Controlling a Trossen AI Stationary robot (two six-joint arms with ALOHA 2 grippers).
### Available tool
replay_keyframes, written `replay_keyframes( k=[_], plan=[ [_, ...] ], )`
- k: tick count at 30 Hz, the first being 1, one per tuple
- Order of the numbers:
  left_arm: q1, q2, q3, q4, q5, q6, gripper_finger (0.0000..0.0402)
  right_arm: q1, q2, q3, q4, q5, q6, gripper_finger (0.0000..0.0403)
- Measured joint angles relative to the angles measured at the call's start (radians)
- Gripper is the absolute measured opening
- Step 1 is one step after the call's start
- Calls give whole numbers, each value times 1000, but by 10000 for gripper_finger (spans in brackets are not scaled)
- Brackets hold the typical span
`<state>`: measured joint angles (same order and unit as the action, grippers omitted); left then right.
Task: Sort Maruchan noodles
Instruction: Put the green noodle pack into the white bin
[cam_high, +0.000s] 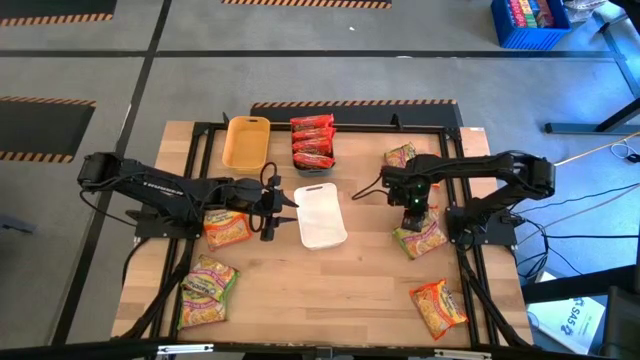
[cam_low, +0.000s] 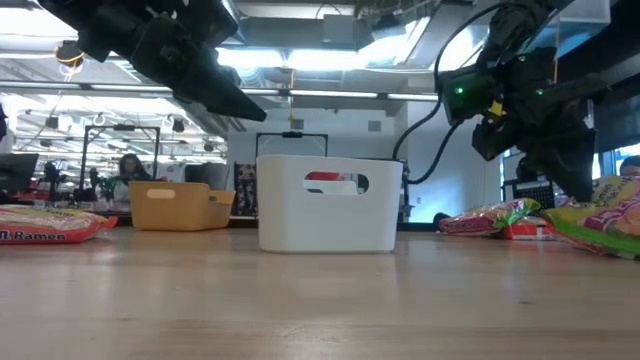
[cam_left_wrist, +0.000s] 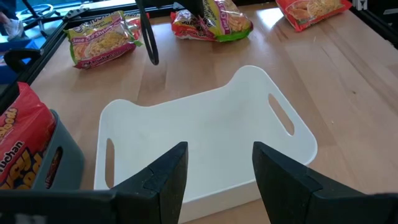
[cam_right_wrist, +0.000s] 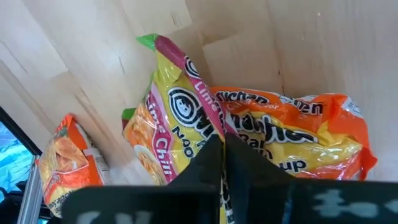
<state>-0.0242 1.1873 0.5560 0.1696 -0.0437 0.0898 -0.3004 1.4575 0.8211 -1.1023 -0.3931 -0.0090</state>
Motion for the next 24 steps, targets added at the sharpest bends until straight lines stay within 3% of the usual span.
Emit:
replay_keyframes(
  k=[14,18,24],
  plan=[
    [0,0,0,0,-25,-1,174,0,-88,201,46,13,2,0],
    [0,0,0,0,-25,-2,174,-1,-94,222,47,25,77,2],
    [0,0,0,1,-25,-2,174,0,-84,189,40,18,159,53]
  ],
)
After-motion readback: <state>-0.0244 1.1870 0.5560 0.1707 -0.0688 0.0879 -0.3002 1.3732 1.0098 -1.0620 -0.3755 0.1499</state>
